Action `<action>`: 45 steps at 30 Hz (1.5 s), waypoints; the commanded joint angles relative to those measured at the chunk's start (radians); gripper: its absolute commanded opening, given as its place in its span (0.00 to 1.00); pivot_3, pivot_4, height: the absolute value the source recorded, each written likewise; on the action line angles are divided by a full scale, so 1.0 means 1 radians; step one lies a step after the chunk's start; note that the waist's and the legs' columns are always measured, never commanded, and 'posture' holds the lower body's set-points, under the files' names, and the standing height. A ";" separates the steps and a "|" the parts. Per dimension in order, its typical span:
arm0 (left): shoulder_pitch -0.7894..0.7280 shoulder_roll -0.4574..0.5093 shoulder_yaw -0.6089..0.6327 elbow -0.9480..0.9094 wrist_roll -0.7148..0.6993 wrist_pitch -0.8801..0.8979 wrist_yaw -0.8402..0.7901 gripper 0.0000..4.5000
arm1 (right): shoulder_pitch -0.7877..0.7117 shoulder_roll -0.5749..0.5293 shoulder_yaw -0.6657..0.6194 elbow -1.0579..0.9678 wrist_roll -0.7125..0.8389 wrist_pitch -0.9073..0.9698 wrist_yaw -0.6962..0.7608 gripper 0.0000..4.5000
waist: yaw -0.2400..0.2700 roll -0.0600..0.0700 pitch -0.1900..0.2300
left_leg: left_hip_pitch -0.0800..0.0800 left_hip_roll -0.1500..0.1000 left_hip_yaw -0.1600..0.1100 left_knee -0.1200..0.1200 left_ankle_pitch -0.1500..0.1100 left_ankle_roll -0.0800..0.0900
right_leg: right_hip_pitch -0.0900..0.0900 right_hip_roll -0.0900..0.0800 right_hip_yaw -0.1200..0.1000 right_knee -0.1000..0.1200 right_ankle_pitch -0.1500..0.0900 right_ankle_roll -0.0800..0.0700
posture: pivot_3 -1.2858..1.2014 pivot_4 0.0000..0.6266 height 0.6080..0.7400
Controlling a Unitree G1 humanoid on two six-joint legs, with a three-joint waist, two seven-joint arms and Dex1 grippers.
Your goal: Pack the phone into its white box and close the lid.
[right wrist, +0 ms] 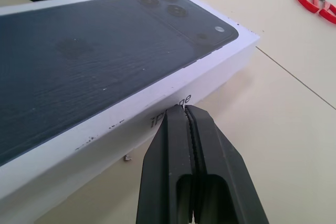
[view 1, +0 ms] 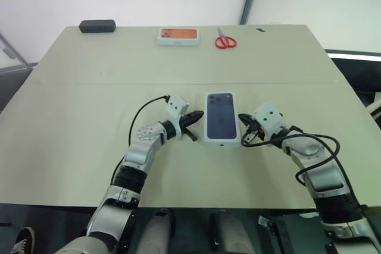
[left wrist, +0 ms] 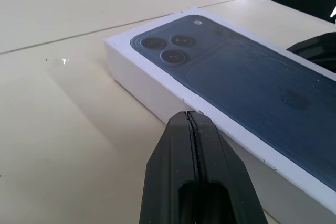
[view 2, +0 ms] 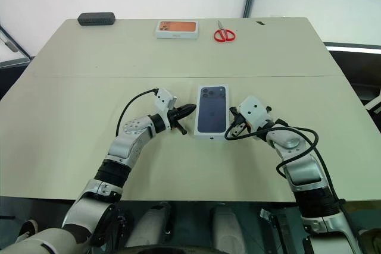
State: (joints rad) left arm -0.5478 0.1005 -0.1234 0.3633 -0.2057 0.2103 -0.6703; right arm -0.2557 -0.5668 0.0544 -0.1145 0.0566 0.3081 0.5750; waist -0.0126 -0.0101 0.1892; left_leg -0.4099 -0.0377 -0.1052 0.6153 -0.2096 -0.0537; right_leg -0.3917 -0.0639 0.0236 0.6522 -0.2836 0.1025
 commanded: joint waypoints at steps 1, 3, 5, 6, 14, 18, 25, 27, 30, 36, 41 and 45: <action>-0.020 0.000 0.003 -0.017 0.004 -0.021 -0.002 0.00 | -0.013 0.007 0.002 -0.010 -0.018 -0.026 -0.010 0.01 | 0.000 0.000 0.000 | 0.000 0.000 0.000 0.000 0.000 0.000 | 0.000 0.000 0.000 0.000 0.000 0.000 | 0.52 0.24 1.00; -0.021 0.005 0.001 -0.018 0.007 -0.020 -0.003 0.00 | -0.019 0.006 -0.001 0.000 -0.028 -0.032 -0.016 0.01 | 0.000 0.000 0.000 | 0.000 0.000 0.000 0.000 0.000 0.000 | 0.000 0.000 0.000 0.000 0.000 0.000 | 0.52 0.24 1.00; -0.011 0.016 0.003 -0.024 0.007 -0.013 -0.003 0.00 | -0.030 -0.004 -0.014 0.019 -0.029 -0.036 -0.016 0.01 | 0.000 0.000 0.000 | 0.000 0.000 0.000 0.000 0.000 0.000 | 0.000 0.000 0.000 0.000 0.000 0.000 | 0.52 0.24 1.00; -0.008 0.020 0.003 -0.025 0.008 -0.012 -0.002 0.00 | -0.033 -0.007 -0.017 0.024 -0.030 -0.038 -0.014 0.01 | 0.000 0.000 0.000 | 0.000 0.000 0.000 0.000 0.000 0.000 | 0.000 0.000 0.000 0.000 0.000 0.000 | 0.52 0.24 1.00; -0.009 0.039 0.040 -0.060 -0.017 -0.006 0.024 0.00 | -0.085 -0.043 -0.073 0.074 -0.037 -0.078 -0.030 0.01 | -0.001 0.000 0.000 | 0.000 0.000 0.000 0.000 0.000 0.000 | 0.000 0.000 0.000 0.001 0.000 0.000 | 0.52 0.24 1.00; -0.057 0.025 0.078 -0.080 -0.055 0.026 0.044 0.00 | -0.129 -0.019 -0.105 0.063 0.020 -0.068 -0.011 0.01 | -0.002 0.000 0.000 | 0.000 0.000 0.001 0.000 0.000 0.000 | -0.001 0.000 0.000 0.002 0.000 0.000 | 0.52 0.24 1.00; -0.175 -0.025 0.010 0.081 0.045 -0.002 0.084 0.00 | -0.167 0.047 -0.015 0.073 0.038 -0.026 0.050 0.01 | 0.000 0.000 0.000 | 0.000 -0.001 0.001 0.001 0.000 0.000 | 0.000 0.000 0.000 0.002 0.000 0.000 | 0.52 0.24 1.00; -0.180 -0.031 -0.016 0.134 0.080 -0.002 0.096 0.00 | -0.159 0.047 0.022 0.095 0.030 0.005 0.068 0.01 | -0.001 0.000 0.000 | 0.000 -0.001 0.001 0.001 0.000 0.000 | 0.000 -0.001 0.000 0.002 0.000 0.000 | 0.52 0.24 1.00; -0.151 -0.017 -0.075 0.162 0.130 0.012 0.073 0.00 | -0.112 -0.010 0.121 0.133 -0.075 -0.055 0.100 0.01 | -0.004 0.000 -0.001 | 0.001 -0.001 0.001 0.001 0.000 0.000 | -0.001 0.000 0.000 0.003 0.000 0.000 | 0.52 0.24 1.00; -0.122 -0.006 -0.044 0.119 0.090 0.036 0.040 0.00 | -0.082 -0.006 0.097 0.115 -0.069 -0.064 0.095 0.01 | -0.002 -0.002 -0.008 | 0.004 0.000 0.001 0.001 0.000 0.000 | 0.004 0.000 0.000 0.003 0.000 0.000 | 0.52 0.24 1.00; -0.094 0.031 -0.017 0.038 0.046 0.048 -0.029 0.20 | -0.095 0.028 -0.028 0.052 0.136 0.059 0.169 0.19 | -0.005 -0.002 -0.008 | 0.004 0.000 0.000 0.001 0.000 0.000 | 0.003 0.000 0.000 0.003 0.000 0.000 | 0.52 0.24 1.00; -0.032 0.124 0.037 -0.104 -0.009 0.056 -0.093 0.64 | -0.079 -0.001 -0.099 -0.007 0.220 0.069 0.218 0.64 | -0.009 -0.001 -0.007 | 0.003 0.000 -0.001 0.000 0.000 0.000 | 0.000 0.000 0.001 0.003 0.000 0.000 | 0.52 0.24 1.00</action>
State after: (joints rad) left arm -0.5861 0.1916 -0.1340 0.3416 -0.1761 0.2617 -0.7275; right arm -0.3338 -0.5489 0.0122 -0.0512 0.2222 0.3720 0.7695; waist -0.0211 -0.0112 0.1821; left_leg -0.4075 -0.0370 -0.1065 0.6151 -0.2096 -0.0539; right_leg -0.3919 -0.0636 0.0250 0.6558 -0.2837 0.1025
